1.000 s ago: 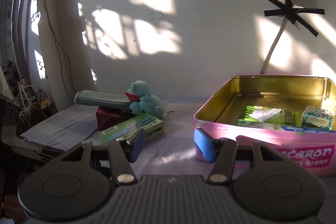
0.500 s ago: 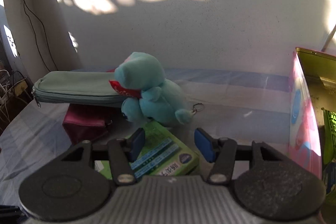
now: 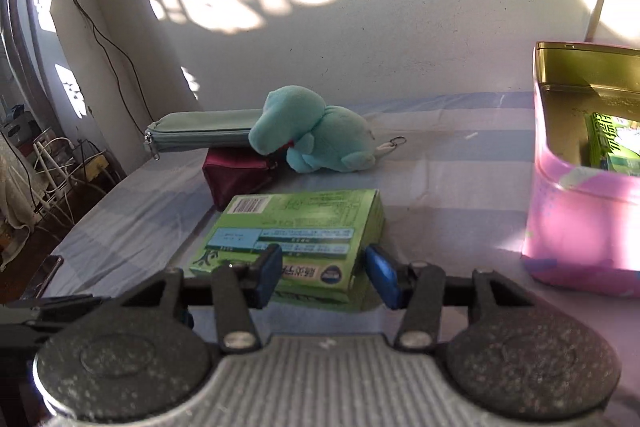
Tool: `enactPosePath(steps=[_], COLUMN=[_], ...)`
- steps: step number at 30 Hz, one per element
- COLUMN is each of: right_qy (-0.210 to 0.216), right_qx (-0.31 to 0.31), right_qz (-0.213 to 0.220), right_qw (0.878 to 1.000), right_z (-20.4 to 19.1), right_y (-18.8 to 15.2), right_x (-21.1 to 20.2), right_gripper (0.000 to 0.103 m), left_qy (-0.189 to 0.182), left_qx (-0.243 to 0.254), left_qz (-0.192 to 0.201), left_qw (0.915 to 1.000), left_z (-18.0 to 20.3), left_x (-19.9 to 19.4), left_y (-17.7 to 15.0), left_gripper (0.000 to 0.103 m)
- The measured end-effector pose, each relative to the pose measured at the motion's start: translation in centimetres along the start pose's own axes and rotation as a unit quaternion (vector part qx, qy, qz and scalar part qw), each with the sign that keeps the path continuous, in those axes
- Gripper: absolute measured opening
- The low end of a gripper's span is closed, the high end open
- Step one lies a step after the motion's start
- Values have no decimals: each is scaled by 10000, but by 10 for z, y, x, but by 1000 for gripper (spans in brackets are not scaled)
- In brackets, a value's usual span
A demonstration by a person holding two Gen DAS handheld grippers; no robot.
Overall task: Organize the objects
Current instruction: 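Close both tools on the green box from its two ends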
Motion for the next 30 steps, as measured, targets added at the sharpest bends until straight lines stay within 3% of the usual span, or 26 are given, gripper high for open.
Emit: enactPosePath(steps=[9, 11, 14, 30], right_qy=[-32, 7, -1, 29], right_qx=[-175, -169, -230, -343], right_qz=[303, 343, 400, 375], right_qw=[9994, 9993, 9989, 9987], right_z=[-10, -10, -12, -17], right_y=[-8, -9, -9, -11], right_x=[-14, -16, -18, -16], right_gripper=[51, 53, 55, 56], left_qy=[444, 552, 615, 918], left_qx=[268, 322, 318, 345], left_qz=[87, 124, 185, 229], left_qw=[9986, 9979, 9974, 9949], left_z=[-4, -3, -7, -21], left_x=[-5, -6, -8, -2], left_y=[1, 1, 4, 11], left_gripper=[55, 60, 65, 66])
Point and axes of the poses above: each gripper's, at about its wrist camera, not at the fingertips, and x roughly the way its jaws point, z to its right, y to its top, the point moved 6 cm from there along x, roughly the way its jaws point, and after that the axes turned 11 degrees about -x, right-handed, at the moved point
